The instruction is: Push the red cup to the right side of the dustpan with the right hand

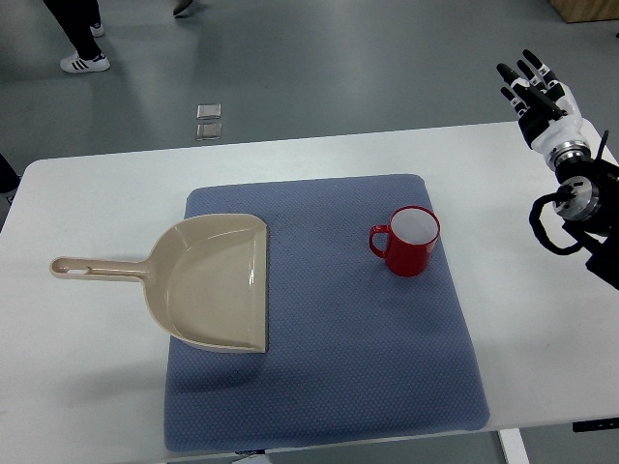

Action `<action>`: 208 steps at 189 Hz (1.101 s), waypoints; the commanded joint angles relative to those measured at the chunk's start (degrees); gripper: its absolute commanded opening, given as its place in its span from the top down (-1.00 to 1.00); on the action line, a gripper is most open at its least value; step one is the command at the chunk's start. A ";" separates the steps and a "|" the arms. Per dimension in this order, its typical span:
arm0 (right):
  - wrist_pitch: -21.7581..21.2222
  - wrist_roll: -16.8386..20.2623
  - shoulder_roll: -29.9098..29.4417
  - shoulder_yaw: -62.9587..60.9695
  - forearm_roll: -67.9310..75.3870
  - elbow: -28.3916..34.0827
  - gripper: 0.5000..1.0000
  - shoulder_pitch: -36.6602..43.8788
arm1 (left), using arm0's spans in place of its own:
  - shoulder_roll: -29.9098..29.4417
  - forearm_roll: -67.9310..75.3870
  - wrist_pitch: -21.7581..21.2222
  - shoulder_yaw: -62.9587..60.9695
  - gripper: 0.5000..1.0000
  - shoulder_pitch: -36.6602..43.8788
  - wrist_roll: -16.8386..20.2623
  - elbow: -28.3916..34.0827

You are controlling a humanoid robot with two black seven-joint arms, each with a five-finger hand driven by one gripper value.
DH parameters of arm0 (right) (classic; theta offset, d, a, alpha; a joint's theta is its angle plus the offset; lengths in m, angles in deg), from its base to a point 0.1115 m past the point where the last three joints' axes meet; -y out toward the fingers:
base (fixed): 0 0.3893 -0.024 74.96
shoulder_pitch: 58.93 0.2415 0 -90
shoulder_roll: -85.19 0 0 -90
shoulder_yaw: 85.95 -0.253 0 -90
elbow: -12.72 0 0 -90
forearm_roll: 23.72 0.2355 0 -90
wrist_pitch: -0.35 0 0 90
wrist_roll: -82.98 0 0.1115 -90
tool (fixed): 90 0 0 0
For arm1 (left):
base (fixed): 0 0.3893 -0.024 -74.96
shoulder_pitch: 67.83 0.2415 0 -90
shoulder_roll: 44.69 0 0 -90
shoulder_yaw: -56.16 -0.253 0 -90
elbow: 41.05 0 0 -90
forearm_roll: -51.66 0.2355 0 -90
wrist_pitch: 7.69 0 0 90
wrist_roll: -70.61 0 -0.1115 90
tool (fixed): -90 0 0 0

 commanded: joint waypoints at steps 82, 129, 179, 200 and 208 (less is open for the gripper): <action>-17.64 -7.33 13.67 0.04 -34.49 7.26 -0.67 -10.54 | 0.00 -0.01 0.00 -0.01 -1.00 0.00 0.00 0.00; -18.17 -7.33 15.43 -0.04 -49.26 12.89 -0.67 -11.86 | 0.00 -0.01 0.00 -0.01 -1.00 0.00 0.00 0.00; -17.82 -7.33 13.15 -0.04 -51.72 14.21 -0.67 -11.95 | 0.00 -0.01 0.00 -0.01 -1.00 0.00 0.00 0.09; -17.64 -7.33 11.92 -0.83 -51.46 14.30 -0.67 -12.04 | 0.00 -0.01 0.00 -0.01 -1.00 0.00 0.00 0.09; -17.38 -7.33 11.04 -1.54 -51.54 14.30 -0.67 -12.39 | 0.00 -0.01 0.00 -0.01 -1.00 0.00 0.00 0.00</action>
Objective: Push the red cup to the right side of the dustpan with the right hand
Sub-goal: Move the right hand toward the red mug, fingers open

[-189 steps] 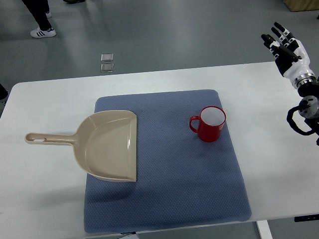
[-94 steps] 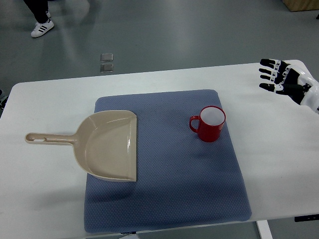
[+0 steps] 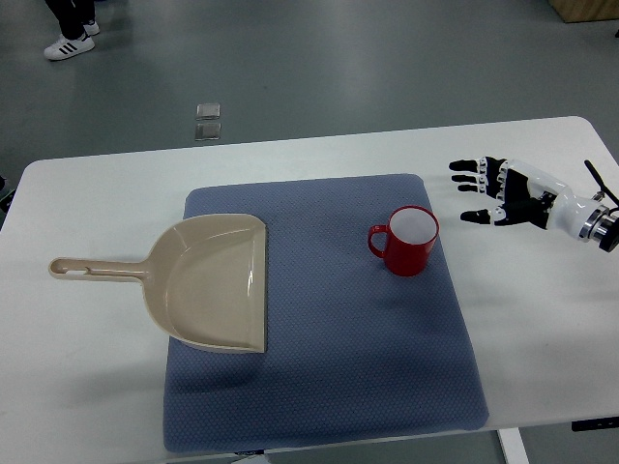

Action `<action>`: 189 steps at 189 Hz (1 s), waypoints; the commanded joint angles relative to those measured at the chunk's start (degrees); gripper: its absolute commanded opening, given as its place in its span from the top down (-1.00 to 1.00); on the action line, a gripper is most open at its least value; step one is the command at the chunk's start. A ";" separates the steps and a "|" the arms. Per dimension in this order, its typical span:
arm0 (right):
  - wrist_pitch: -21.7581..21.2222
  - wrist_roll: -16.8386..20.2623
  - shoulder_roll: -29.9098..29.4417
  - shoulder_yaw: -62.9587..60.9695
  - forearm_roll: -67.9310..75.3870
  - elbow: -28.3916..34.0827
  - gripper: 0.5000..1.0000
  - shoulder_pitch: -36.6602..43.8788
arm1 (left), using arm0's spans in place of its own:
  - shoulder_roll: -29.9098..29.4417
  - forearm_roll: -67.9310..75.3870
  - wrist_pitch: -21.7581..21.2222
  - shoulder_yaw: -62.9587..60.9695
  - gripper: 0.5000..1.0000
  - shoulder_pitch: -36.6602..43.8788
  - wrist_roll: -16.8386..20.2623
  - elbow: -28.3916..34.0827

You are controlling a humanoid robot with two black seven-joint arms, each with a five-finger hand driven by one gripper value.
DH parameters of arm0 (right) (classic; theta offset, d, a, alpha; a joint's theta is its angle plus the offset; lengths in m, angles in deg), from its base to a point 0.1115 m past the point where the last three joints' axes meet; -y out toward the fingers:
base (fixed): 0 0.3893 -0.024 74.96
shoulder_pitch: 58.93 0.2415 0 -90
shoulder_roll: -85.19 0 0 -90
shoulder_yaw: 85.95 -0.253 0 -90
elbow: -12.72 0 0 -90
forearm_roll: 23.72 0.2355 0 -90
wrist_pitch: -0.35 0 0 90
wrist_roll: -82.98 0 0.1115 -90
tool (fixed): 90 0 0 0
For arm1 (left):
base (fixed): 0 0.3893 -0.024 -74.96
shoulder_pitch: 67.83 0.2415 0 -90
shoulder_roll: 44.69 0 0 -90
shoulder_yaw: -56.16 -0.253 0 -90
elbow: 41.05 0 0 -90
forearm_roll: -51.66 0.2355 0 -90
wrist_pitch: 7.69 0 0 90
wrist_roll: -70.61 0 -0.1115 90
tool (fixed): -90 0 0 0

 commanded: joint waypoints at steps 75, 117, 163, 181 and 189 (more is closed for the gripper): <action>0.40 0.00 -2.74 -2.73 0.20 0.61 -0.67 -2.82 | 0.00 0.00 0.00 0.00 -1.00 0.00 0.00 -0.01; -0.04 0.00 -2.65 -5.80 0.55 2.80 -0.67 -3.61 | 0.00 0.00 0.00 0.00 -1.00 0.00 0.00 -0.01; 0.22 0.00 -2.74 -8.09 0.11 3.33 -0.67 -5.10 | 0.00 0.00 0.00 0.00 -1.00 0.00 0.00 -0.01; 0.40 0.00 -2.74 -8.18 0.20 3.33 -0.67 -5.89 | 0.00 0.00 0.00 0.00 -1.00 0.00 0.00 -0.01; 0.40 0.00 -2.74 -8.18 0.20 3.33 -0.67 -6.07 | 0.00 0.00 0.00 0.00 -1.00 0.00 0.00 -0.01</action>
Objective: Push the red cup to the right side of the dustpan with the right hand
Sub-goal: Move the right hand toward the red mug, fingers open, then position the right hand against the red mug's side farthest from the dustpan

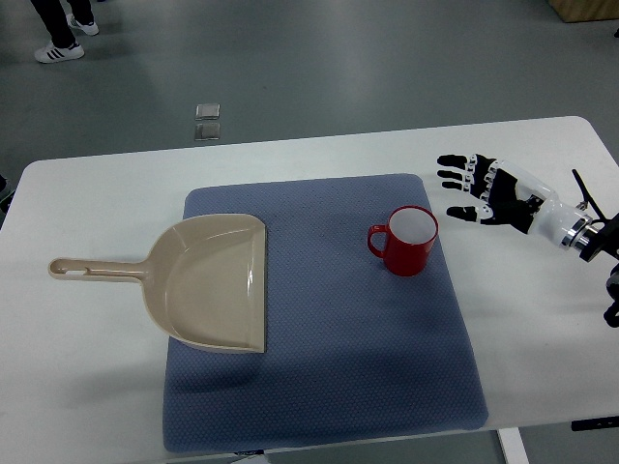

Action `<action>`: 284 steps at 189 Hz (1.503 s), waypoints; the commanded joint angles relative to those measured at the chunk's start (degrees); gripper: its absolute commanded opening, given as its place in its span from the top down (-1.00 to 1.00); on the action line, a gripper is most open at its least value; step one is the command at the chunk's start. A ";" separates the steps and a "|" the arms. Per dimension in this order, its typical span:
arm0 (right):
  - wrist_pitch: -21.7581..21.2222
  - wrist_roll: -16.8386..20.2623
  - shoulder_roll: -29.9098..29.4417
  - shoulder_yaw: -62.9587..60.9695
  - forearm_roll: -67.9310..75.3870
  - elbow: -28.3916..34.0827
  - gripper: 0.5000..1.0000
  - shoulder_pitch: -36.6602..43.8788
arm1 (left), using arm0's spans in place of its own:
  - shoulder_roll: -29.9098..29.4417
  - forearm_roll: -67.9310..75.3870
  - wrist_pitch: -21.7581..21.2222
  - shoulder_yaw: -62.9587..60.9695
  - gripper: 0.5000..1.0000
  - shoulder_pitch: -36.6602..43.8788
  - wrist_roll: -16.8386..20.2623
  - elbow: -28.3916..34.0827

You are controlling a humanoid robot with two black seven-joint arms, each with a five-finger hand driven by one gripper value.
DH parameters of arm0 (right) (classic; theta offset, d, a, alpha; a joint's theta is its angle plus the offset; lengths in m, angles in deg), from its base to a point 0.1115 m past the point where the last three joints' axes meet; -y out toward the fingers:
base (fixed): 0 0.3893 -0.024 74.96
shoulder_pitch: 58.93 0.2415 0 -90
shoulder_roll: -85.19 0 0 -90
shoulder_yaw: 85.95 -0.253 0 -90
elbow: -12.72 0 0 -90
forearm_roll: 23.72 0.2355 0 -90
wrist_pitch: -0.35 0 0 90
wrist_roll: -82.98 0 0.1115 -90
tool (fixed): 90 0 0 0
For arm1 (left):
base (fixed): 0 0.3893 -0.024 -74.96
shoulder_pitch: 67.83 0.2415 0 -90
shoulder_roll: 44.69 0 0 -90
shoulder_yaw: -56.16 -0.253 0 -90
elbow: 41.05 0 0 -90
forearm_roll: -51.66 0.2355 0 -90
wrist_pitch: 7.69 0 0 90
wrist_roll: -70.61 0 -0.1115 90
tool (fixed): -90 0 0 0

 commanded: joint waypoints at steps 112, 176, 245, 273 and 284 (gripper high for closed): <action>2.15 0.00 -3.73 -3.58 -2.13 0.96 -0.67 -4.34 | 0.00 0.00 0.00 0.00 -1.00 0.00 0.00 -0.02; 4.17 0.00 -3.38 -3.84 -3.01 3.95 -0.67 -5.75 | 0.00 0.00 0.00 0.00 -1.00 0.00 0.00 -0.02; 4.34 0.00 -3.38 -4.64 -4.06 7.56 -0.67 -6.63 | 0.00 0.00 0.00 0.00 -1.00 0.00 0.00 -0.02; 5.93 0.00 -3.82 -4.64 -4.33 7.47 -0.67 -6.89 | 0.00 0.00 0.00 0.00 -1.00 0.00 0.00 -0.02; 6.01 0.00 -3.82 -4.64 -4.33 7.47 -0.67 -6.98 | 0.00 0.00 0.00 0.00 -1.00 0.00 0.00 -0.02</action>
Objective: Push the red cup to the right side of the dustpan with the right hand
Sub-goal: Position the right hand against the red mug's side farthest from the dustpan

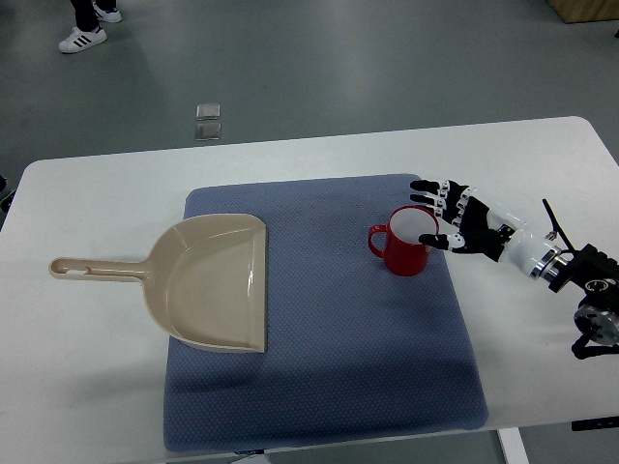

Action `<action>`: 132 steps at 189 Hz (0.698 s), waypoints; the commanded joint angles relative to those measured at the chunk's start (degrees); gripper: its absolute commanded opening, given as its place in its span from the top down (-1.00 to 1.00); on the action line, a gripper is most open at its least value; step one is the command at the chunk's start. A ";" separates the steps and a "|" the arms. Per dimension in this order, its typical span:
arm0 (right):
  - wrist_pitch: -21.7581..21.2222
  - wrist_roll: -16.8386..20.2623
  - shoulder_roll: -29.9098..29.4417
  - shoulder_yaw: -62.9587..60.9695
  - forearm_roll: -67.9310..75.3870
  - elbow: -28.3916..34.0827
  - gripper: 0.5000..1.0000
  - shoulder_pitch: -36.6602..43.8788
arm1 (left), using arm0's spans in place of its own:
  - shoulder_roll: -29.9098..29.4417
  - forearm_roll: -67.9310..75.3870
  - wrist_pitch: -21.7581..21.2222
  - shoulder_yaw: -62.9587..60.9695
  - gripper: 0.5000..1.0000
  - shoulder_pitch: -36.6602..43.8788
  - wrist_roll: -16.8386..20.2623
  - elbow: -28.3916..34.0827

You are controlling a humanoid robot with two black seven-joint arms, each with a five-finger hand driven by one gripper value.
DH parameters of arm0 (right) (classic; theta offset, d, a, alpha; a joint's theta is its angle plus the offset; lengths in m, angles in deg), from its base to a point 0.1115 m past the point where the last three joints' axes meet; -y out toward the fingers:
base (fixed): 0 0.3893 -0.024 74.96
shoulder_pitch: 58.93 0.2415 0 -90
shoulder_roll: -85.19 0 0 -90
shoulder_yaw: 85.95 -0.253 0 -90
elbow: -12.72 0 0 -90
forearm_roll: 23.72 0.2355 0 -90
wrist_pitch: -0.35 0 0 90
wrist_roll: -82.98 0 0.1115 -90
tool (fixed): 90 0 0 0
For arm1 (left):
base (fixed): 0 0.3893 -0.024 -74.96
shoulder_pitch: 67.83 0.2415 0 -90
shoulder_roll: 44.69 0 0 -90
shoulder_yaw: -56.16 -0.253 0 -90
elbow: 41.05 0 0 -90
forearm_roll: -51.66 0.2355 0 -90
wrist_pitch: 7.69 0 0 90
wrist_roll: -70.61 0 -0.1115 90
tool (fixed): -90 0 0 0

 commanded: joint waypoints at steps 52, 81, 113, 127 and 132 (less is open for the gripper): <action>2.51 0.00 -2.46 -0.45 -0.10 -0.48 -0.67 -0.39 | 0.00 0.00 0.00 0.00 -1.00 0.00 0.00 0.08; 4.27 0.00 -2.90 -0.45 -0.10 -0.66 -0.67 -0.39 | 0.00 0.00 0.00 0.00 -1.00 0.00 0.00 -0.01; 4.36 0.00 -3.42 -0.53 -0.10 -0.66 -0.67 -0.48 | 0.00 0.00 0.00 0.00 -1.00 0.00 0.00 0.08; 4.18 0.00 -3.69 -0.62 -0.10 -0.66 -0.67 -0.65 | 0.00 0.00 0.00 0.00 -1.00 0.00 0.00 -0.01; 4.10 0.00 -3.86 -0.88 -0.10 -0.66 -0.67 -1.01 | 0.00 0.00 0.00 0.00 -1.00 0.00 0.00 -0.01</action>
